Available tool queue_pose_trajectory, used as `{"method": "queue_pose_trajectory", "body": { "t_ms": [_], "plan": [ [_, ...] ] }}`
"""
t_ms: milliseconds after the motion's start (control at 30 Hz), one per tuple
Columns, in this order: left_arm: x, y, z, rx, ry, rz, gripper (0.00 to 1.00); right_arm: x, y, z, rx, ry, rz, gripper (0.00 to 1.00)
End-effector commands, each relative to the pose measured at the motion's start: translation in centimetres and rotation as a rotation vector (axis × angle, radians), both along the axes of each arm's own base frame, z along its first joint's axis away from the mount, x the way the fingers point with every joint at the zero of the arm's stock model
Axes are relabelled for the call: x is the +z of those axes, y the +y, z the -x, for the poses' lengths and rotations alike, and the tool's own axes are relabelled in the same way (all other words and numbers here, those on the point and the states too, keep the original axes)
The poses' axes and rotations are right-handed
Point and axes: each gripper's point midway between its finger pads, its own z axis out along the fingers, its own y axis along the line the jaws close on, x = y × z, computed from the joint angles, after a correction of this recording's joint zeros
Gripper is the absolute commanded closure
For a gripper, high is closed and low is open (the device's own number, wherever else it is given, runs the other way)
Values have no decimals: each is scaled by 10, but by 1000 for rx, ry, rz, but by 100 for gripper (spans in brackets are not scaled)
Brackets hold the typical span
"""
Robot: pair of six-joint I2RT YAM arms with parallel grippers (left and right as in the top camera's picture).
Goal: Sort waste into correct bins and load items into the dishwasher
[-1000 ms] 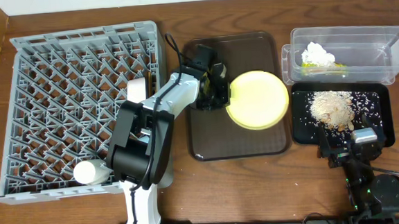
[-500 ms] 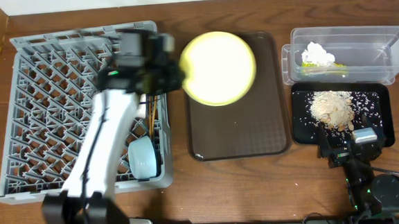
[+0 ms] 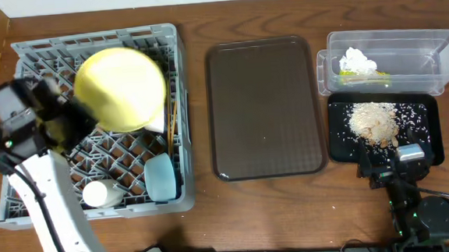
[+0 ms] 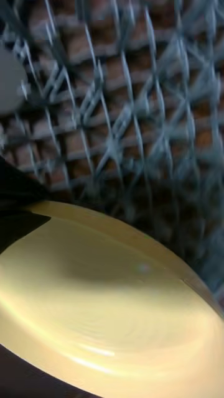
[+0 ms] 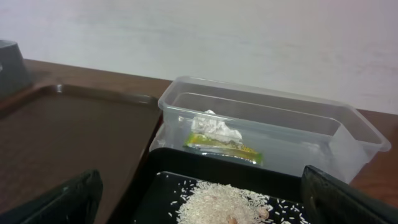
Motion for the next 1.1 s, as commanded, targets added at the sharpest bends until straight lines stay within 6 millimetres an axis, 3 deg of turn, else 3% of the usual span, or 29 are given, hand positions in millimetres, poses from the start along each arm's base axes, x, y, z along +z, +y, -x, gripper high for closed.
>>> {"method": "queue_pose_trajectory", "body": {
  "t_ms": [0, 100, 367, 567, 633, 700, 833, 967, 1067],
  "plan": [
    [-28, 35, 18, 103, 90, -113, 93, -1, 0, 0, 1, -2, 10, 1],
    [-36, 54, 27, 202, 131, -180, 93, -1, 0, 0, 1, -2, 10, 1],
    [-26, 80, 29, 303, 127, -294, 93, -1, 0, 0, 1, -2, 10, 1],
    [-26, 83, 32, 306, 142, -320, 93, -1, 0, 0, 1, -2, 10, 1],
    [-26, 83, 33, 315, 143, -312, 83, -1, 0, 0, 2, -2, 10, 1],
    [-27, 81, 32, 313, 139, -298, 62, -1, 0, 0, 2, -2, 10, 1],
    [-36, 73, 24, 274, 133, -237, 44, -1, 0, 0, 1, -2, 10, 1],
    [-65, 62, 14, 214, 142, -55, 36, -1, 0, 0, 1, -2, 10, 1],
    [-92, 65, 17, 220, 191, 53, 36, -1, 0, 0, 1, -2, 10, 1]
  ]
}}
